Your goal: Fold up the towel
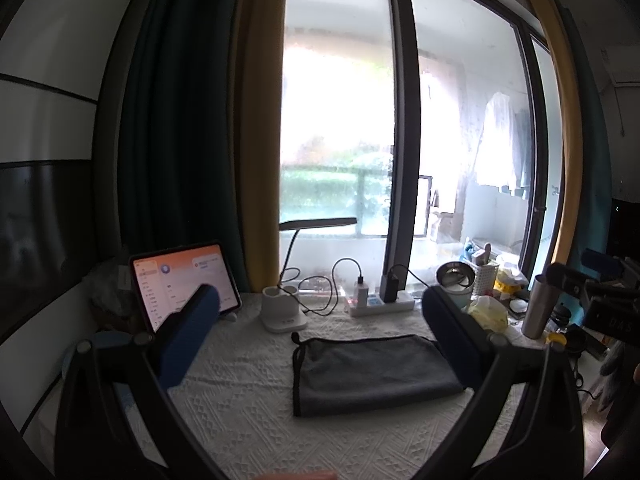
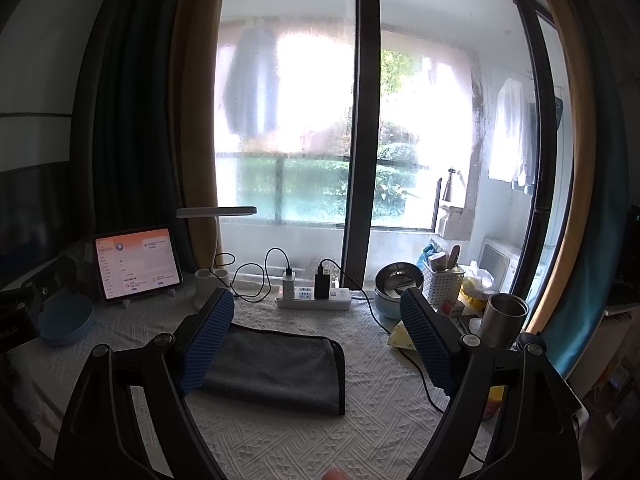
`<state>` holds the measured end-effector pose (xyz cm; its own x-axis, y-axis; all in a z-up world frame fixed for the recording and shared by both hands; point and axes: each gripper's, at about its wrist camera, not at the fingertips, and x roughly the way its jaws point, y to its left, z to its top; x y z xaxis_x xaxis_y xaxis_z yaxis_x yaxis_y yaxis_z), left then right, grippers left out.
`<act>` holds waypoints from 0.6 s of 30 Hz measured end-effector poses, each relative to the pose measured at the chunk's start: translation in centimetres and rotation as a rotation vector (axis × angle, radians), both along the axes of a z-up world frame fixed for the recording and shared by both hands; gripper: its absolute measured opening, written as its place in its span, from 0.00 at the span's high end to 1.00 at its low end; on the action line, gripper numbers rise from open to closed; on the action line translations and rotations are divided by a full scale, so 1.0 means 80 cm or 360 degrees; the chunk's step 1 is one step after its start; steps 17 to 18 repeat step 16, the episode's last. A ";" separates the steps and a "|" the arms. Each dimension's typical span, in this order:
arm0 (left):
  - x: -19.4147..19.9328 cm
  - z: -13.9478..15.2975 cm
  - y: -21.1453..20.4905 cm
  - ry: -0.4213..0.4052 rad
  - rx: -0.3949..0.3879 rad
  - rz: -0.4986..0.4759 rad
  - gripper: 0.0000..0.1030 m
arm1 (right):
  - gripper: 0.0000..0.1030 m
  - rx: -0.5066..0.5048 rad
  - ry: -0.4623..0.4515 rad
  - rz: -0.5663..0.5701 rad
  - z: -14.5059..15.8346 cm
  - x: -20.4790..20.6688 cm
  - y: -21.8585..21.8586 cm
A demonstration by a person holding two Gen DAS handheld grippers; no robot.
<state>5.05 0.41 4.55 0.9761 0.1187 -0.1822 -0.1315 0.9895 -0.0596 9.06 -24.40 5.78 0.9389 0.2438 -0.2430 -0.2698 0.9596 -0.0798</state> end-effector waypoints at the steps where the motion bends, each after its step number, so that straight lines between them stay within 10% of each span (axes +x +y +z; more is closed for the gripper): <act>1: 0.000 0.000 0.000 0.0001 0.0000 0.0000 0.01 | 0.15 -0.0001 0.0000 0.0001 0.001 -0.001 -0.001; 18: 0.016 -0.004 -0.010 0.0037 0.0022 -0.0023 0.01 | 0.15 0.0011 0.0029 0.0007 -0.003 0.012 -0.009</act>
